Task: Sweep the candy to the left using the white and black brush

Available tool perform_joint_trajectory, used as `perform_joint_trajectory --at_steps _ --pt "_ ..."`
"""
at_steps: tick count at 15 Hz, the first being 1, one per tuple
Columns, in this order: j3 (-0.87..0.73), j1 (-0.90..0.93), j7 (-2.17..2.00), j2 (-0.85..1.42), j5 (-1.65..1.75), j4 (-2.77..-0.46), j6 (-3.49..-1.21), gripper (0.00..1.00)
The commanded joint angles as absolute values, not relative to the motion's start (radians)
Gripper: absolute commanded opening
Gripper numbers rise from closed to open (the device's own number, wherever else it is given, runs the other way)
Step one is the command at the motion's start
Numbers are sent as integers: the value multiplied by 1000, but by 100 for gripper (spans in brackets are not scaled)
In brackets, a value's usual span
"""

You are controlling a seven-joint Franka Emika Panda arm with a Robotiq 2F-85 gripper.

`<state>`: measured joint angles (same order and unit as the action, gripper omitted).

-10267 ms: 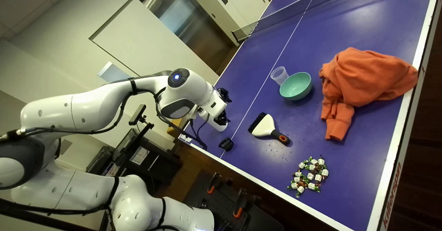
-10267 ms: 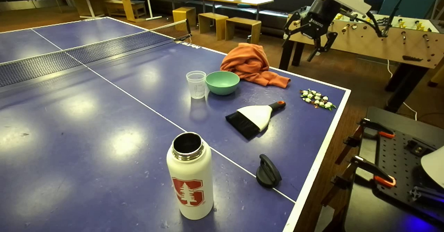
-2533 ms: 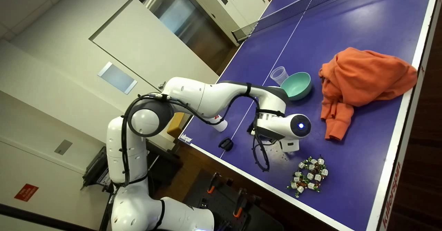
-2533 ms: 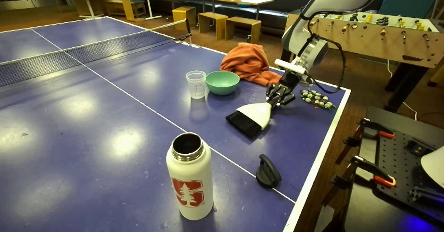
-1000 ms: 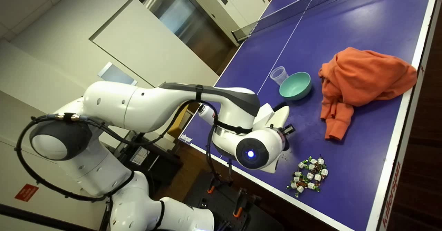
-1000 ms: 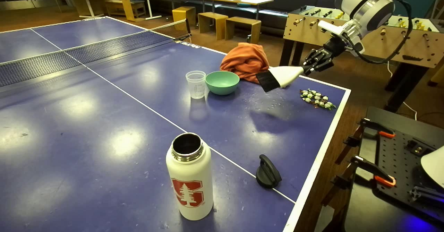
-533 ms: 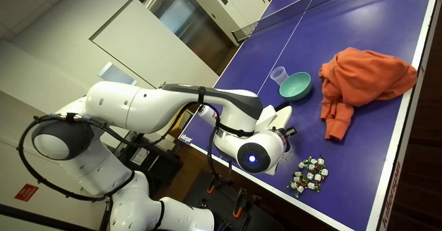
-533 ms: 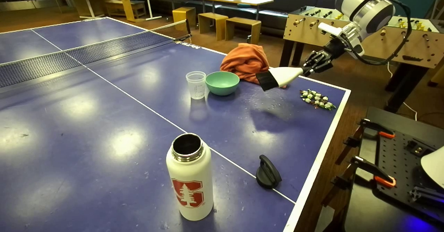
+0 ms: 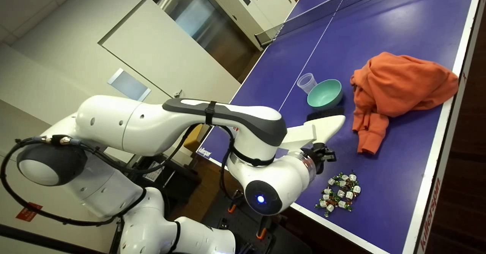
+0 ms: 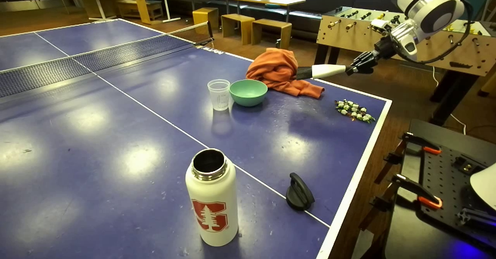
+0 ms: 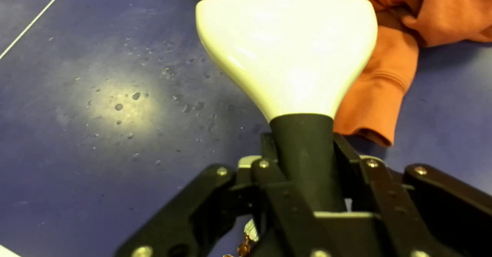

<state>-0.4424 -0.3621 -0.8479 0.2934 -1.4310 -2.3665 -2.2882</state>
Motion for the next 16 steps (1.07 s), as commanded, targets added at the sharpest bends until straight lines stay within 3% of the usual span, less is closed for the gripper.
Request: perform_joint_trajectory --at_steps 1,3,4,9,10,16 --pt "-439 -351 -955 189 -1509 -2433 -2416 12" --pt "-426 -343 -985 165 -1581 -2445 -2503 12" --pt "-425 -368 -945 240 -1522 -2400 -2437 37" --pt "-419 -364 -957 213 -1558 -2420 -2476 37" --pt "-419 -364 -958 213 -1558 -2420 -2476 12" --pt "-422 -358 -1120 151 -1649 -2481 -2541 12"
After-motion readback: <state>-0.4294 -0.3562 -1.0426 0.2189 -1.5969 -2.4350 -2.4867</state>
